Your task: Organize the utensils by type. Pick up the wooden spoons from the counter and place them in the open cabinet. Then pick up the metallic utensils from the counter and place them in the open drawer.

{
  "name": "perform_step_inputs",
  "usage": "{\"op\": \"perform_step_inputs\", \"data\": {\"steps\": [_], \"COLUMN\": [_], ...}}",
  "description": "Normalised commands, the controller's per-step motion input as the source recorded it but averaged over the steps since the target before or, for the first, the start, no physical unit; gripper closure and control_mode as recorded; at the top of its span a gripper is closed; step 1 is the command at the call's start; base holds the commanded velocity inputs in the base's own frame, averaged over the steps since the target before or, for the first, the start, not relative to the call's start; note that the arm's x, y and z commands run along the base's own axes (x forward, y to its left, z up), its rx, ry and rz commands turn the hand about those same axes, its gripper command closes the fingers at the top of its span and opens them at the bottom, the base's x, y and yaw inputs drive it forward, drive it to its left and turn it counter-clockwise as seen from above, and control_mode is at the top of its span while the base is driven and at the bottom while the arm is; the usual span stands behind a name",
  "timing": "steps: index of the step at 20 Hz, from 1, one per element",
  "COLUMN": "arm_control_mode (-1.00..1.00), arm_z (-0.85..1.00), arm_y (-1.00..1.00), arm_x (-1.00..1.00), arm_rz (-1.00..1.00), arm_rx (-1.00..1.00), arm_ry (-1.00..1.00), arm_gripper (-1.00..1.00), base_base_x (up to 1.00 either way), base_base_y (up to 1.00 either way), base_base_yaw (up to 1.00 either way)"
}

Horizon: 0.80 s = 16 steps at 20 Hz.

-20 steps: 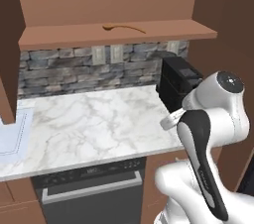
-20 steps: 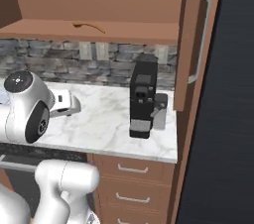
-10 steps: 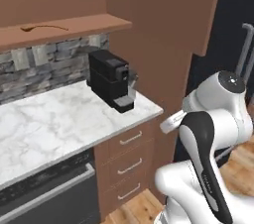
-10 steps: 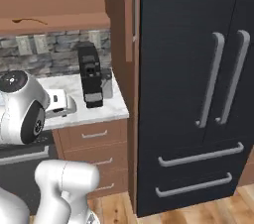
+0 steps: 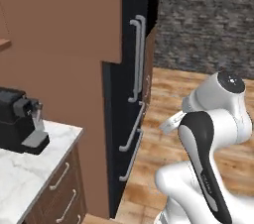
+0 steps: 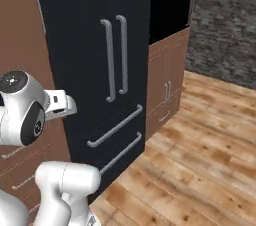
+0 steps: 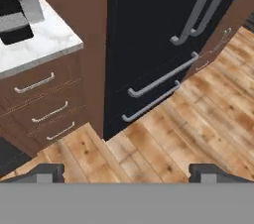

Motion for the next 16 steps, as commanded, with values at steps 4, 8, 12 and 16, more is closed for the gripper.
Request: {"op": "perform_step_inputs", "data": {"steps": [4,8,12,16], "arm_control_mode": [1.0,1.0,1.0,1.0], "arm_z": [0.0,0.0,0.0,0.0], "arm_y": [0.0,0.0,0.0,0.0], "arm_x": [0.0,0.0,0.0,0.0], "arm_rz": [0.0,0.0,0.0,0.0], "arm_rx": [0.0,0.0,0.0,0.0], "arm_ry": [0.0,0.0,0.0,0.0], "arm_gripper": [-1.0,-1.0,-1.0,-1.0], "base_base_x": [0.0,0.0,0.0,0.0], "base_base_y": [0.02,0.02,0.0,0.0], "base_base_yaw": [-1.0,-1.0,-1.0,-1.0]}}
